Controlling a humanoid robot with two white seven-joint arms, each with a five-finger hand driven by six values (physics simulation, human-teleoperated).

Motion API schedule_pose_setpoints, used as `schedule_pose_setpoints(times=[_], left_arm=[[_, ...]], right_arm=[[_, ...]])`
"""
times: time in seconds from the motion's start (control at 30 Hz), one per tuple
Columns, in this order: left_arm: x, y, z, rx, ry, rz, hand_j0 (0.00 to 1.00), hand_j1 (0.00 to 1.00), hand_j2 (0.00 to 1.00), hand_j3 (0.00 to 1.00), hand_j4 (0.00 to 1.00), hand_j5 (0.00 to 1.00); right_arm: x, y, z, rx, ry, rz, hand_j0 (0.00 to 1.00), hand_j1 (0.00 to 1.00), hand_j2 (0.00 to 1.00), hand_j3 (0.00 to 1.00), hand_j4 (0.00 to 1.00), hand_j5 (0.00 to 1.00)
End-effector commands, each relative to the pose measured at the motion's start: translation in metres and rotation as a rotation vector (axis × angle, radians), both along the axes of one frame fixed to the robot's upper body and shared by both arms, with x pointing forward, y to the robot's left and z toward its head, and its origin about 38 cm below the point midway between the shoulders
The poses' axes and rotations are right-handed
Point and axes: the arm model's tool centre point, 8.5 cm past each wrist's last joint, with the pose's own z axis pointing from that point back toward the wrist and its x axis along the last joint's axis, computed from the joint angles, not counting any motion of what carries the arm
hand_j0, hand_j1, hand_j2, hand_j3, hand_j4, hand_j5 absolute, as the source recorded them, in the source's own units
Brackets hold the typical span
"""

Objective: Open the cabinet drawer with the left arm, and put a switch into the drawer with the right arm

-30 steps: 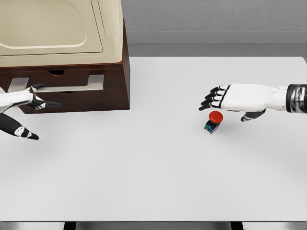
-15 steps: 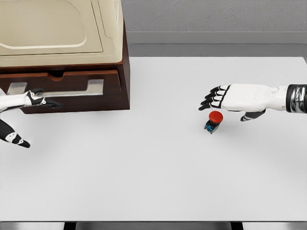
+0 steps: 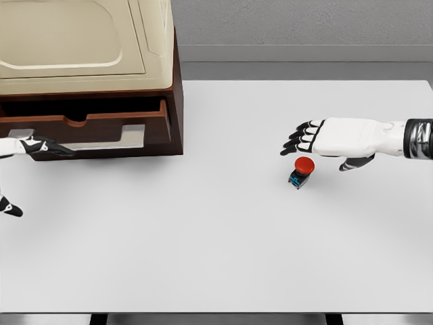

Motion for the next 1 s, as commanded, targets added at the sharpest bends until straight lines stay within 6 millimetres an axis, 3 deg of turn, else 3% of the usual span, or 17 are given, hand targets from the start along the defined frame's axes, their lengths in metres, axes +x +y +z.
schedule_pose_setpoints(times=[0.0,0.47,0.7,0.97], left_arm=[[-0.004,0.0,-0.002,-0.009,0.003,-0.017,0.99,0.99,0.99,0.99,0.99,0.99],[-0.012,0.009,0.001,-0.001,-0.004,-0.025,0.99,0.99,0.99,0.99,0.99,0.99],[-0.008,0.009,0.032,-0.165,-0.036,0.014,0.99,0.99,0.99,0.99,0.99,0.99],[0.0,0.0,0.02,-0.177,0.006,0.028,0.99,0.99,0.99,0.99,0.99,0.99]], right_arm=[[0.0,0.0,0.001,0.005,0.001,-0.003,1.0,1.0,1.0,1.0,1.0,1.0],[0.0,0.0,0.0,0.005,0.002,-0.001,1.0,1.0,1.0,1.0,1.0,1.0],[0.0,0.0,0.0,0.005,0.002,-0.001,1.0,1.0,1.0,1.0,1.0,1.0],[0.0,0.0,0.0,0.005,0.002,-0.001,1.0,1.0,1.0,1.0,1.0,1.0]])
